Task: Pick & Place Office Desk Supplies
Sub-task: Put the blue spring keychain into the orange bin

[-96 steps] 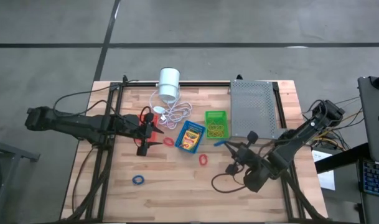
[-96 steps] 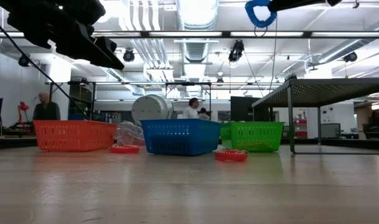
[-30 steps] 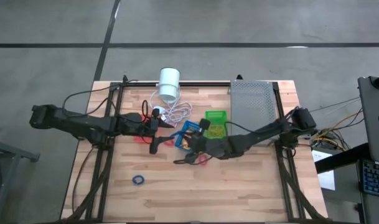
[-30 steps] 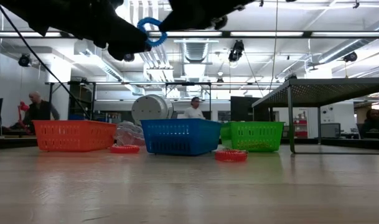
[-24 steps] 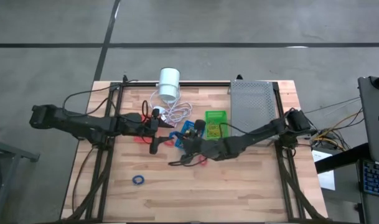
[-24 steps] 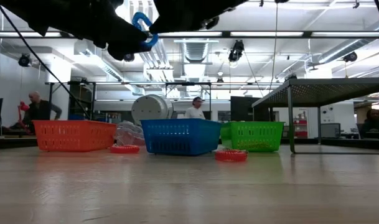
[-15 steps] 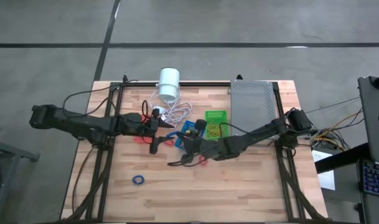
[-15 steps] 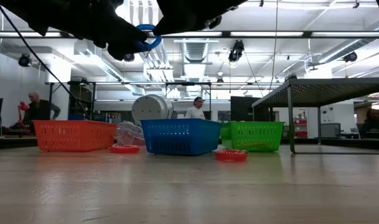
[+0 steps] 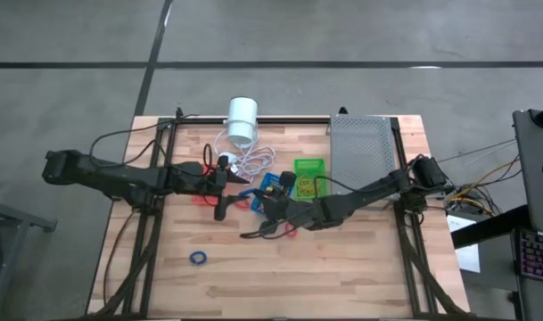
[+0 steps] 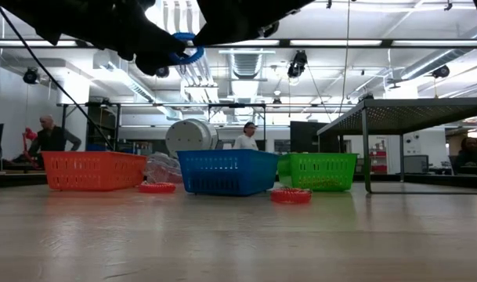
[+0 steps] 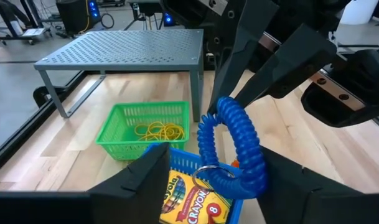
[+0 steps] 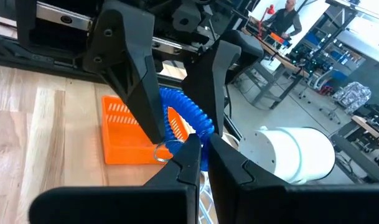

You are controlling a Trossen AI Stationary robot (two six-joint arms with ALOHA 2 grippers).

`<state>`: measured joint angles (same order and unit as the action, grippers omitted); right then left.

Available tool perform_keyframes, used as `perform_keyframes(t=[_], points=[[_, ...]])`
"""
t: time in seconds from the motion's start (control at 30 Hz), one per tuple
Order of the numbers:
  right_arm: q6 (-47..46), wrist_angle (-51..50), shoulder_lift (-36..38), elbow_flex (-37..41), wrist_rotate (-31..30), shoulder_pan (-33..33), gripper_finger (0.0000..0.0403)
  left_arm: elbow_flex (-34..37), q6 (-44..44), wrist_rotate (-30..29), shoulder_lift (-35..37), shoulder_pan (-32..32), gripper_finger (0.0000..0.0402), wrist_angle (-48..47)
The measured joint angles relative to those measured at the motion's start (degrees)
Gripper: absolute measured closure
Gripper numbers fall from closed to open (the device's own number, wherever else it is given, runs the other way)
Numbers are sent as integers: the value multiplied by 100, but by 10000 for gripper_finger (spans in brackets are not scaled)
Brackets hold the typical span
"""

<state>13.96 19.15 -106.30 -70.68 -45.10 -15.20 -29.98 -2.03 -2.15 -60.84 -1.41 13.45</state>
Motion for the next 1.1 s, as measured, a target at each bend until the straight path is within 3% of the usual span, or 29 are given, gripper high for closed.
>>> perform_keyframes(t=[0.63, 1.1], points=[[-1, -98, -7, 3, 0, 0, 390, 4, -98, 0, 0, 0, 374, -107], [387, -98, -7, 3, 0, 0, 390, 4, -95, 0, 0, 0, 368, -109]])
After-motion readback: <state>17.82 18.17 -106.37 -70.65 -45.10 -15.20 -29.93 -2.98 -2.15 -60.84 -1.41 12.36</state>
